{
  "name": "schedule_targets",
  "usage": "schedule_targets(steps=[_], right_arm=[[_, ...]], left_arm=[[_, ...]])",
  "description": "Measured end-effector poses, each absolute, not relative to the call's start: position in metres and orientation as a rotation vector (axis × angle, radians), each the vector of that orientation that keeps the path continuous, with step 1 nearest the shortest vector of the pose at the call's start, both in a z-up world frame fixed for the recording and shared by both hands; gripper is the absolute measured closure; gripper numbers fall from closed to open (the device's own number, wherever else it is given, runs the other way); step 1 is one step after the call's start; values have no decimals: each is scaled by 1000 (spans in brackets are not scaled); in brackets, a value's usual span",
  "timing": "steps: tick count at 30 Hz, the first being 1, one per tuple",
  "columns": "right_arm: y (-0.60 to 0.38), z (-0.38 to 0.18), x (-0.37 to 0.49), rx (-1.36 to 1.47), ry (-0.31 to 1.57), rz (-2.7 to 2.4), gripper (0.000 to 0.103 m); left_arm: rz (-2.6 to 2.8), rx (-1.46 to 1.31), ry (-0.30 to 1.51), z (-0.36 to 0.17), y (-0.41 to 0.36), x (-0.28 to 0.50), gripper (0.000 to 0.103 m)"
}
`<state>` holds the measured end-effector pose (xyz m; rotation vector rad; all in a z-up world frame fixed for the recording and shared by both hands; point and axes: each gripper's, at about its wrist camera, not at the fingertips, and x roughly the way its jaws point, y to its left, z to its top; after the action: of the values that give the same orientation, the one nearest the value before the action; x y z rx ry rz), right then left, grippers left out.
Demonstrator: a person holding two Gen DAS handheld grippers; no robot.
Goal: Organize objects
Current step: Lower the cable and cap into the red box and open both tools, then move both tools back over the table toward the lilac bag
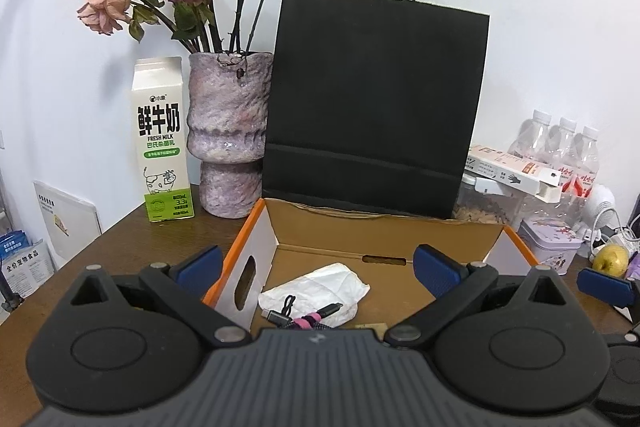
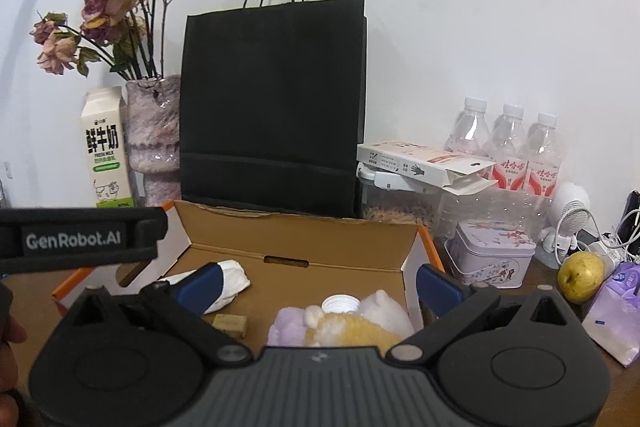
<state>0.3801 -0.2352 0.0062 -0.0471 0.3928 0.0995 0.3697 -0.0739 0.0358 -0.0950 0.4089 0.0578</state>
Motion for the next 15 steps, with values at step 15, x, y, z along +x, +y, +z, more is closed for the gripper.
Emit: schedule_targets(steps=[15], right_arm=[[-247, 2, 329, -68, 392, 120, 0]], left_arm=[[13, -84, 392, 41, -65, 322, 0]])
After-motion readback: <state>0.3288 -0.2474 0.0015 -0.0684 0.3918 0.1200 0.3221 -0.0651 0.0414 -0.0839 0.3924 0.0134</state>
